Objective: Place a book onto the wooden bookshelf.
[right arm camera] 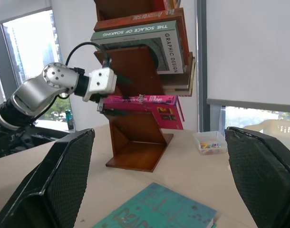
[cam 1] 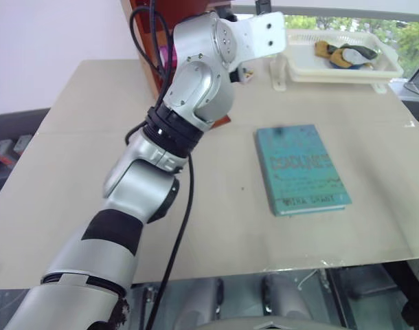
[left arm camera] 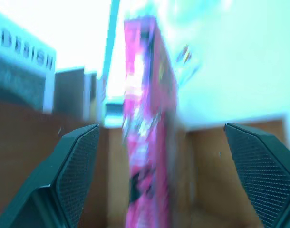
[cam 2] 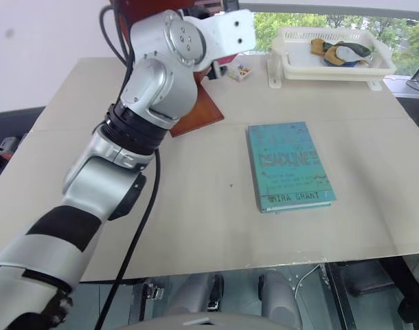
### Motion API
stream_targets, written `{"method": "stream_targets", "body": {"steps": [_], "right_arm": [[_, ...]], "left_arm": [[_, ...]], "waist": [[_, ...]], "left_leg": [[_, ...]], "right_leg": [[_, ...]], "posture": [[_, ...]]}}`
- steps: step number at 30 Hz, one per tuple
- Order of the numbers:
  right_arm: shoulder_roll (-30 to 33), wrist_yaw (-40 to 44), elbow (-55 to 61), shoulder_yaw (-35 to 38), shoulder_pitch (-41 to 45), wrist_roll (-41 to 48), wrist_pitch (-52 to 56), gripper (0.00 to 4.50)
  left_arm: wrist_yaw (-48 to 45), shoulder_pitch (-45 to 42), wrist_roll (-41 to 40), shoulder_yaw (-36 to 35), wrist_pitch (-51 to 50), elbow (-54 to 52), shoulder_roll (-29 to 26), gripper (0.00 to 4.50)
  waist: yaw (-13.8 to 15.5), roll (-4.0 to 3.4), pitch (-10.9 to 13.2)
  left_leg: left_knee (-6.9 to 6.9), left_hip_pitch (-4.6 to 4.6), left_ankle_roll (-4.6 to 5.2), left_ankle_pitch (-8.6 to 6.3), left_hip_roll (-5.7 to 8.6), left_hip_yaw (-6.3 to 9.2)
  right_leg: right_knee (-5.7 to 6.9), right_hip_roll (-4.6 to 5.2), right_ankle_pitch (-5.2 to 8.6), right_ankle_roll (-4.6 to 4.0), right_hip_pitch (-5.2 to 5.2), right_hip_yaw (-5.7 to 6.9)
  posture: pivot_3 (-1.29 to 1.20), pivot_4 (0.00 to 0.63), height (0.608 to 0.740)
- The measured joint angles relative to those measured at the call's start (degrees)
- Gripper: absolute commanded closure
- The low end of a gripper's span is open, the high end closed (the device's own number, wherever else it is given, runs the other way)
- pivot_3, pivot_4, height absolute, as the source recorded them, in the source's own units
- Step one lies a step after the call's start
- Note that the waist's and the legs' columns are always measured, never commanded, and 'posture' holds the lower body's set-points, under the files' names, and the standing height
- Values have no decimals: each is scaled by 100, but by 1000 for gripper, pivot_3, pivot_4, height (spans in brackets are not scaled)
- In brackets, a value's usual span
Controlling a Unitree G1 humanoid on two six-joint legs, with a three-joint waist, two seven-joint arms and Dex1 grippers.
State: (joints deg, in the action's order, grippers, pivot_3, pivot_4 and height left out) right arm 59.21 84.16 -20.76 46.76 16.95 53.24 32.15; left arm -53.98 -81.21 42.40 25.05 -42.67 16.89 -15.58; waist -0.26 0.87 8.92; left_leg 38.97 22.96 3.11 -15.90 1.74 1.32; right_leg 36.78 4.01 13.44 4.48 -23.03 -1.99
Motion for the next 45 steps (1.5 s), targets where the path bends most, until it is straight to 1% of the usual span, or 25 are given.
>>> {"method": "stream_targets", "body": {"steps": [2, 5, 7, 11, 13, 15, 18, 21, 23, 26, 27, 31, 35, 40, 45], "right_arm": [[0, -29, 14, 56, -99, 3, 19, 0], [0, -76, 114, 139, -322, 5, 75, 0], [-10, -84, 246, 143, -580, -27, 106, 0], [-139, -128, 510, 106, -1124, -222, 82, 0], [-229, -174, 685, 12, -1446, -382, 21, 0], [-370, -211, 913, -161, -1840, -569, -23, 0], [-466, -283, 980, -333, -2052, -784, -130, 0], [-465, -245, 1079, -433, -2353, -1008, -241, 0], [-464, -223, 1065, -533, -2404, -1137, -352, 0], [-454, -200, 981, -647, -2369, -1254, -393, 0], [-430, -194, 951, -700, -2318, -1263, -396, 0], [-286, -110, 875, -774, -2287, -1297, -400, 0], [-217, -55, 693, -820, -2302, -1414, -444, 0], [-211, -23, 539, -1018, -2271, -1524, -514, 0], [-211, -22, 527, -1024, -2275, -1525, -501, 0]], "left_arm": [[50, 123, -330, -152, 72, -73, 106, 39], [507, 579, -999, -738, 363, -132, 424, 39], [738, 1161, -1505, -1120, 584, -445, 680, 39], [922, 2419, -2232, -1357, 680, -1187, 905, 39], [927, 3195, -2583, -1525, 497, -1754, 899, 39], [914, 4239, -2887, -1610, 225, -2424, 742, 39], [947, 5000, -3124, -1766, -103, -2774, 551, 39], [1205, 5642, -3255, -2066, -840, -3532, 324, 39], [1532, 5966, -3372, -2463, -1091, -3786, 401, 39], [1896, 6056, -3644, -2914, -1383, -3900, 687, 39], [2018, 6066, -3713, -2958, -1477, -3996, 716, 39], [2177, 6368, -3995, -2872, -2066, -4607, 513, 39], [2190, 6635, -4328, -2903, -2356, -4995, 474, 39], [2326, 6716, -4843, -2894, -2629, -5360, 493, 39], [2662, 6759, -5018, -2882, -2864, -5456, 476, 39]], "waist": [[0, -1, -1], [2, -8, -6], [6, -15, -10], [-1, -19, -12], [-8, -25, -17], [-23, -29, -22], [1, -29, -22], [37, -30, -23], [60, -29, -24], [117, -28, -23], [122, -28, -23], [108, -30, -25], [113, -29, -24], [107, -30, -25], [108, -30, -25]], "left_leg": [[0, -1, 0, 0, 0, -1], [0, -6, -1, 0, -1, 0], [-1, -8, -1, 0, -4, -1], [-3, -7, -5, 0, -5, -4], [-7, -11, -5, 0, -7, -4], [-10, -14, -6, 0, -10, -2], [-5, -18, -9, 2, -7, -1], [-1, -32, -10, 1, -7, 9], [-1, -39, -10, 1, -8, 9], [8, -36, -10, 1, -7, 13], [10, -34, -10, 1, -6, 15], [1, -33, -10, 1, -6, 15], [-2, -31, -11, 1, -8, 16], [-1, -36, -11, 1, -7, 14], [-1, -36, -11, 1, -8, 16]], "right_leg": [[0, 0, 0, 0, 0, -2], [3, 4, 0, 0, 1, -5], [4, 14, -1, -1, 1, -9], [4, 15, -2, -3, -3, -19], [2, 19, -2, -3, -2, -25], [1, 18, -2, -4, -1, -35], [4, 22, -4, -6, 2, -33], [-1, 24, -5, -8, 26, -27], [-6, 26, -5, -8, 34, -26], [-6, 26, -5, -9, 36, -18], [-6, 26, -5, -9, 36, -16], [-12, 23, -4, -11, 35, -17], [-19, 26, -4, -11, 35, -16], [-20, 26, -4, -11, 42, -16], [-21, 22, -4, -12, 42, -15]], "posture": [[0, 150, 740], [0, 150, 740], [0, 150, 740], [0, 150, 740], [0, 150, 740], [0, 150, 740], [0, 150, 740], [0, 150, 740], [0, 150, 740], [0, 150, 740], [0, 150, 740], [0, 150, 740], [0, 150, 740], [0, 150, 740], [0, 150, 740]]}}
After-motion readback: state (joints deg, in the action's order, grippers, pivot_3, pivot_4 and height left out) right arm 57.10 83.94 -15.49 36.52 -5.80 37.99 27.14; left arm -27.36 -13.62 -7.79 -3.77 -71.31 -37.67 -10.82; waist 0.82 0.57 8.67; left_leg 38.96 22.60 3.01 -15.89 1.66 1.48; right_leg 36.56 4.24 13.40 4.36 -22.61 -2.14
